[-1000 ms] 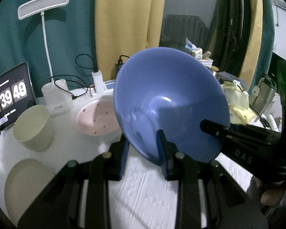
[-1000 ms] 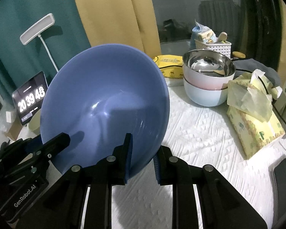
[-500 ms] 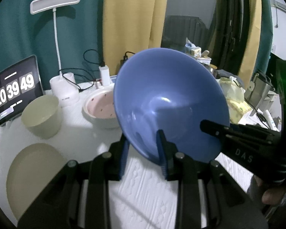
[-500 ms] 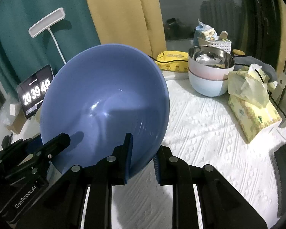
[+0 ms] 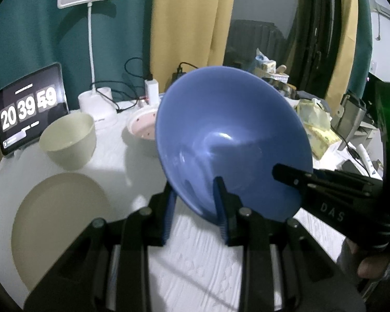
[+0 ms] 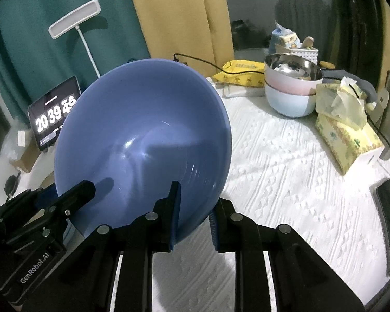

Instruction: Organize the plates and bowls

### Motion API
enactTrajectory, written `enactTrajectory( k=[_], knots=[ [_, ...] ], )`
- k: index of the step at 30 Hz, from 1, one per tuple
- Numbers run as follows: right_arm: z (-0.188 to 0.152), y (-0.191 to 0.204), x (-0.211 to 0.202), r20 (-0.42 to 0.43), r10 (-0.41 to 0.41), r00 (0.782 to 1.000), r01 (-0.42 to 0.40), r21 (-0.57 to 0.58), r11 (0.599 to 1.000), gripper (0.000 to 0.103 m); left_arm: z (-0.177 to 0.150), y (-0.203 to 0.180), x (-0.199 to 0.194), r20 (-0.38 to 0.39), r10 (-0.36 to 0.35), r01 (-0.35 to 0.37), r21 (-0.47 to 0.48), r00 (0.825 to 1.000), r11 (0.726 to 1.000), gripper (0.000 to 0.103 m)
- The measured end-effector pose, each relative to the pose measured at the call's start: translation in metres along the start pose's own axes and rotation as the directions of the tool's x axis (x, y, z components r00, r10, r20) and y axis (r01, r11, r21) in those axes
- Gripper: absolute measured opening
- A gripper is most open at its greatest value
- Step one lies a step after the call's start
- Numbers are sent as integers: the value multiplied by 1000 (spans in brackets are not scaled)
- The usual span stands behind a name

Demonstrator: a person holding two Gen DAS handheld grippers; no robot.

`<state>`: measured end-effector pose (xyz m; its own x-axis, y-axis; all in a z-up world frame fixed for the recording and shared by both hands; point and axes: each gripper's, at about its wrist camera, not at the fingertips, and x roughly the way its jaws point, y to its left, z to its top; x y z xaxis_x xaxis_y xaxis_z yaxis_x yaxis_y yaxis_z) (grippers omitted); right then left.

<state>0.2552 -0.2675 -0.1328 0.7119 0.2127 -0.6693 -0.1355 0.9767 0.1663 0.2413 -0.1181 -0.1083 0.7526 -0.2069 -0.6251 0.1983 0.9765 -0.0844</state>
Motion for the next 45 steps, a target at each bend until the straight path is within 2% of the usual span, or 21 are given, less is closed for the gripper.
enactTrajectory(
  k=[15,25,29,37,41,45],
  knots=[
    [-30,13,1,-90,8,996,-7,10,1000,22,-32,11,-13,-46,-14,13,-22,999,1000,29],
    [-35,17,-3,-136,14,991,-9,35,999,24,-41,11,-15,-77,-17,16,-11,997,1000,30],
    [-35,17,-4,-138,21,990,-16,42,999,32,-44,10,-15,-92,-19,20,-1,996,1000,30],
    [-28,15,-9,-133,21,991,-15,49,999,35,-43,12,-16,-107,-21,21,-1,994,1000,31],
    [-23,14,-12,-120,28,992,-22,52,998,43,-43,12,-19,-101,-20,20,4,995,1000,31],
    [-16,13,-16,-100,25,995,-20,52,998,46,-40,13,-22,-92,-19,19,1,996,1000,31]
  ],
)
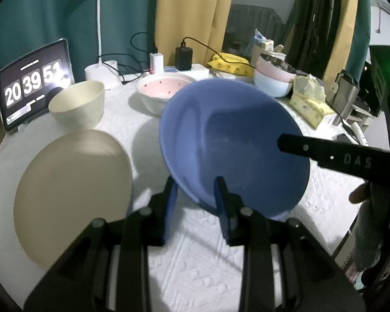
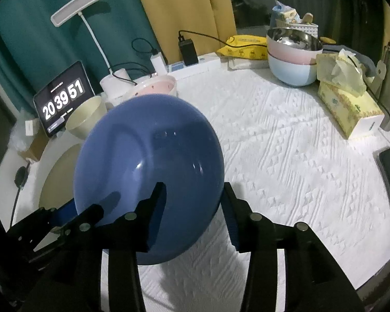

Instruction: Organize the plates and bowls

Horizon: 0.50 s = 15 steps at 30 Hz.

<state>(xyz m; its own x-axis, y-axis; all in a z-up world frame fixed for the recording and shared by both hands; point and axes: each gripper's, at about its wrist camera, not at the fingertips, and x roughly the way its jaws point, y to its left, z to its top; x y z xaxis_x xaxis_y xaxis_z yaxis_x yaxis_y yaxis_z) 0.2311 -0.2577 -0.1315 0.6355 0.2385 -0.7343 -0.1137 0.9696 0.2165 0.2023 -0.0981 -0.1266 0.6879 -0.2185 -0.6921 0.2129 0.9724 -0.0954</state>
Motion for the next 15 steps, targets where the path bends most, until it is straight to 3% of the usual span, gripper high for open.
enactTrajectory(
  k=[15],
  knots=[
    [18,9,-15,34,2,999,0,-46,999,47,10,-2,-18,36,3,-4,31,999,999,31]
  ],
)
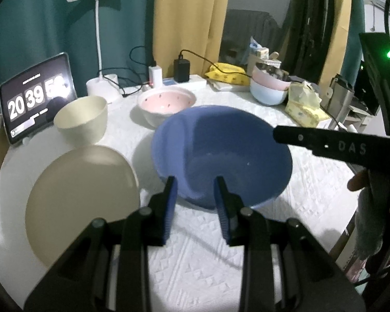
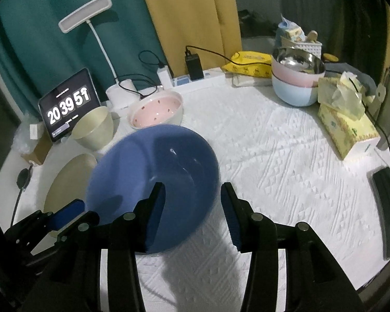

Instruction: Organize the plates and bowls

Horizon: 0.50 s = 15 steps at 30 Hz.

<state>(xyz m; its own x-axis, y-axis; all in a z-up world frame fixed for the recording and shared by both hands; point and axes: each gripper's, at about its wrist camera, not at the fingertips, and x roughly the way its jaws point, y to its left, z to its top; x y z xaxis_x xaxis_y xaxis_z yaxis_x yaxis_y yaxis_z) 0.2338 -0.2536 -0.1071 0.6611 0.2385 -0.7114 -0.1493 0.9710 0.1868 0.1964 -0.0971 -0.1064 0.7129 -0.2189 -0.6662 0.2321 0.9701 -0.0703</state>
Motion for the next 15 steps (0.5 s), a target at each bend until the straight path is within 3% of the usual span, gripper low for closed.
enactTrajectory(
  k=[15],
  knots=[
    [21,0,1,29,-11,1000,11,-19,1000,47,23,22,-7,41,55,-53,-48,998,997,33]
  ],
)
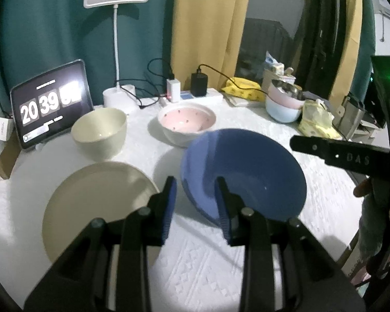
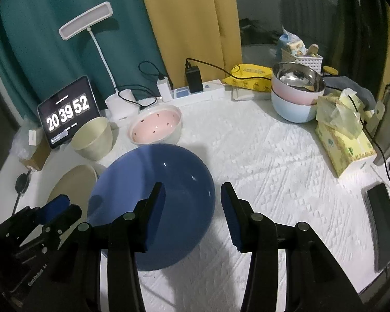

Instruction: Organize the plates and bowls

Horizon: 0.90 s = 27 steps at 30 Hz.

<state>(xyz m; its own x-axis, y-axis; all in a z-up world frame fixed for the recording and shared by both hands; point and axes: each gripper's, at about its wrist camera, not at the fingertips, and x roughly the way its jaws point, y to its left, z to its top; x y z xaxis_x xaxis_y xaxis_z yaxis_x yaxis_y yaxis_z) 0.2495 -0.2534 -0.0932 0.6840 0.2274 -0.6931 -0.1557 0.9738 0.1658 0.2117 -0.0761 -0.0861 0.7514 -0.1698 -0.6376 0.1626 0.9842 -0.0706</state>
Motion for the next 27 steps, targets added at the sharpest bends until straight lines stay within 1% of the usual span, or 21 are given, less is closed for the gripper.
enactTrajectory(
  k=[10,11,12,13,23,27],
  knots=[
    [22,6,11,2,-1,1000,1,-25,1000,47,28,11,9,19,7,-7,-25,1000,1000,37],
    [24,6,11,2,-2,1000,2,-27,1000,47,31,12,10,21,6,-6,-27,1000,1000,39],
    [26,7,13,1,-1,1000,1,-27,1000,47,34,12,11,23,4,-3,-31,1000,1000,44],
    [29,7,15,-1,0,1000,0,-27,1000,47,36,13,12,26,1,0,-35,1000,999,45],
    [52,17,32,-9,-4,1000,4,-62,998,47,58,20,25,31,1,0,-43,1000,999,45],
    [62,18,39,-14,-5,1000,5,-67,998,47,70,25,36,10,-5,5,-54,1000,999,45]
  ],
)
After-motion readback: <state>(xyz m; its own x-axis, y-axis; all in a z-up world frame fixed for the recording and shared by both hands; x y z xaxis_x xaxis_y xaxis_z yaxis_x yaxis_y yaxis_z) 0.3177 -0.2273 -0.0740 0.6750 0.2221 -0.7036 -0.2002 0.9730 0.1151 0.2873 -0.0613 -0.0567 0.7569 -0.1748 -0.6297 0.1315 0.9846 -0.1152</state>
